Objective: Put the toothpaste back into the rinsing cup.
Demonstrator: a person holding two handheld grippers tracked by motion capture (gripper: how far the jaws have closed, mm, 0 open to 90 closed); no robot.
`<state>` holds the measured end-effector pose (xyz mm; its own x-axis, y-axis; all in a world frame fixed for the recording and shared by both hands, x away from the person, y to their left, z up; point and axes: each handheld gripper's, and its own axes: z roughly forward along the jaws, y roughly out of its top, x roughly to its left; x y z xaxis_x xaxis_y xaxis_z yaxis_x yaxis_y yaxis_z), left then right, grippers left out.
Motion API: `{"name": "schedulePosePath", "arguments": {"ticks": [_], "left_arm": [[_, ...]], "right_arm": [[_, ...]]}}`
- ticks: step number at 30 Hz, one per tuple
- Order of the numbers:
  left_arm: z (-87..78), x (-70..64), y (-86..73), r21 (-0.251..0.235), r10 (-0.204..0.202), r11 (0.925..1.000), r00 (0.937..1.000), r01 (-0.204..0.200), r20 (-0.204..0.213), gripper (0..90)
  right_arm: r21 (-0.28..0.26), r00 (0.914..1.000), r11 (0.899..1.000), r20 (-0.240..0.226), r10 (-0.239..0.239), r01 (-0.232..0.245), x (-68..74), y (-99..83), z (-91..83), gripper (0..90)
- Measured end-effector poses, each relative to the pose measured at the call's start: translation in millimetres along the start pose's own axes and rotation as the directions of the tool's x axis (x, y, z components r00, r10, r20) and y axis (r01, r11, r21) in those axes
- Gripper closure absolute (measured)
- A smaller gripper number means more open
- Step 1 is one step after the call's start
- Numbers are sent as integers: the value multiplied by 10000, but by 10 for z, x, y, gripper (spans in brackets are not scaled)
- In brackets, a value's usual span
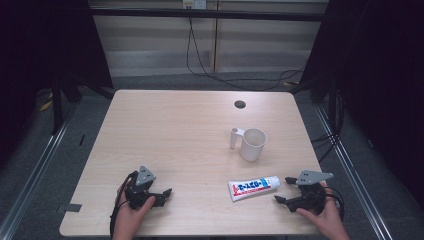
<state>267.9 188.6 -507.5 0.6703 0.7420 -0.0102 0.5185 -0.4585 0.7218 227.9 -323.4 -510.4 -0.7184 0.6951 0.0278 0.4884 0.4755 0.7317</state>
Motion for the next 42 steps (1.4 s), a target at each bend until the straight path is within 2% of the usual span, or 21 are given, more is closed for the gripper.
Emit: {"name": "schedulePosePath", "arguments": {"ticks": [5,7,8,10,13,14,15,17,19,21,25,29,31,35,36,39,42], "left_arm": [[0,0,0,2,-2,10000,10000,2,4,161],[0,1,0,0,-4,10000,10000,4,6,161],[1,0,1,-11,-14,10000,10000,14,13,161],[3,-2,0,-34,-41,10000,10000,41,15,161],[3,-2,0,-32,-39,10000,10000,39,15,161],[3,-3,0,-34,-53,10000,10000,53,11,161],[0,1,1,7,1,10000,10000,-1,6,161],[1,-1,0,-15,-24,10000,10000,24,4,161],[1,-1,0,-14,-24,10000,10000,24,2,161],[1,-1,0,-12,-23,10000,10000,23,6,161],[0,1,1,3,8,10000,10000,-8,14,161],[2,-1,0,-13,-30,10000,10000,30,13,161],[2,-3,0,-27,-48,10000,10000,48,12,161],[3,-3,0,-37,-55,10000,10000,55,14,161],[0,1,1,4,-1,10000,10000,1,6,161],[1,0,1,-6,-12,10000,10000,12,13,161],[1,0,1,-11,-14,10000,10000,14,15,161]], "right_arm": [[20,9999,9999,110,106,-106,15,-2,-5,187],[179,10000,9998,-44,72,-71,1,15,-13,188],[332,9999,9994,-139,101,-97,-7,31,-19,193],[1076,9995,9942,-302,38,-5,-33,121,-32,193],[1686,9977,9840,-445,-514,582,-17,275,-57,195],[1835,9957,9804,-701,-600,720,-17,337,-60,195],[2064,9944,9744,-751,-748,889,-11,406,-61,196],[2674,9891,9529,-708,-1288,1432,37,548,-55,196],[2882,9826,9403,-935,-1607,1812,81,667,-17,196],[3201,9741,9210,-1150,-1946,2218,121,763,32,195],[3238,9633,9091,-1444,-2261,2619,163,934,105,197],[3319,9563,8990,-1598,-2449,2856,200,1061,173,197],[3309,9521,8954,-1716,-2533,2979,217,1108,226,199],[3471,9433,8806,-1945,-2690,3227,280,1157,330,206],[3419,9408,8803,-1991,-2742,3289,292,1160,353,212],[3553,9358,8700,-2142,-2802,3418,336,1178,427,229],[3740,9267,8529,-2360,-2924,3643,400,1213,520,262]]}}
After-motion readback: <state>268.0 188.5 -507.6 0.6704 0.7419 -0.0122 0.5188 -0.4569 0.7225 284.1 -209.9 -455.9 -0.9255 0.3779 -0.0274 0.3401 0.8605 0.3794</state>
